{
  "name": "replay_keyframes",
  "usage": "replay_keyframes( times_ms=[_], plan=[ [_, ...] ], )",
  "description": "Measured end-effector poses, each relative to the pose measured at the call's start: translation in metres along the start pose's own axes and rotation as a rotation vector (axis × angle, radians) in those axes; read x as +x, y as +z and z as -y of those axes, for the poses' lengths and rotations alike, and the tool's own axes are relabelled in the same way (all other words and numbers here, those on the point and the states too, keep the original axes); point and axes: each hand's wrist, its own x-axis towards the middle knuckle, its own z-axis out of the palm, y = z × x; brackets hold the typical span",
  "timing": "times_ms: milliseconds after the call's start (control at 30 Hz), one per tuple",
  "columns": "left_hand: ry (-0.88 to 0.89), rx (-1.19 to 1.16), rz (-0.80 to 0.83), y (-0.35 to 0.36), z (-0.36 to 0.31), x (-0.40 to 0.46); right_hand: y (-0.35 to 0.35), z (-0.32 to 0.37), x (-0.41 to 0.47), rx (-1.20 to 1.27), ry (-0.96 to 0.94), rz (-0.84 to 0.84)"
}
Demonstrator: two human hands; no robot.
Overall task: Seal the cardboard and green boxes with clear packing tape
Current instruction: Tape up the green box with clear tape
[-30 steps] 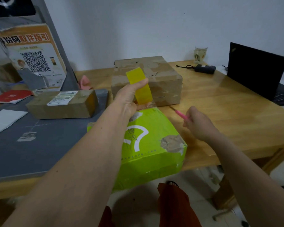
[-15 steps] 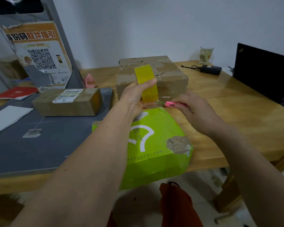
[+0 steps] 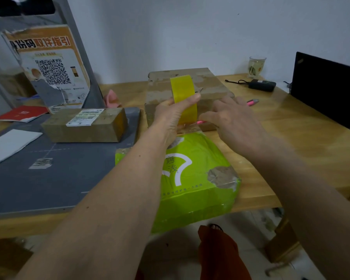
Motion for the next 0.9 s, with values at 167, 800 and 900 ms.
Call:
replay_keyframes(
  times_ms=[167, 800, 900],
  plan=[
    [0.003, -0.036, 0.002, 0.002, -0.002, -0.003, 0.003, 0.0, -0.002, 0.007, 0.002, 0.061],
    [-0.057, -0.084, -0.012, 0.001, -0.004, -0.001, 0.074, -0.008, -0.031, 0.561, 0.684, 0.212],
    [-0.087, -0.078, -0.025, 0.001, -0.003, 0.002, 0.025, 0.006, -0.013, 0.866, 0.646, -0.09]
  ],
)
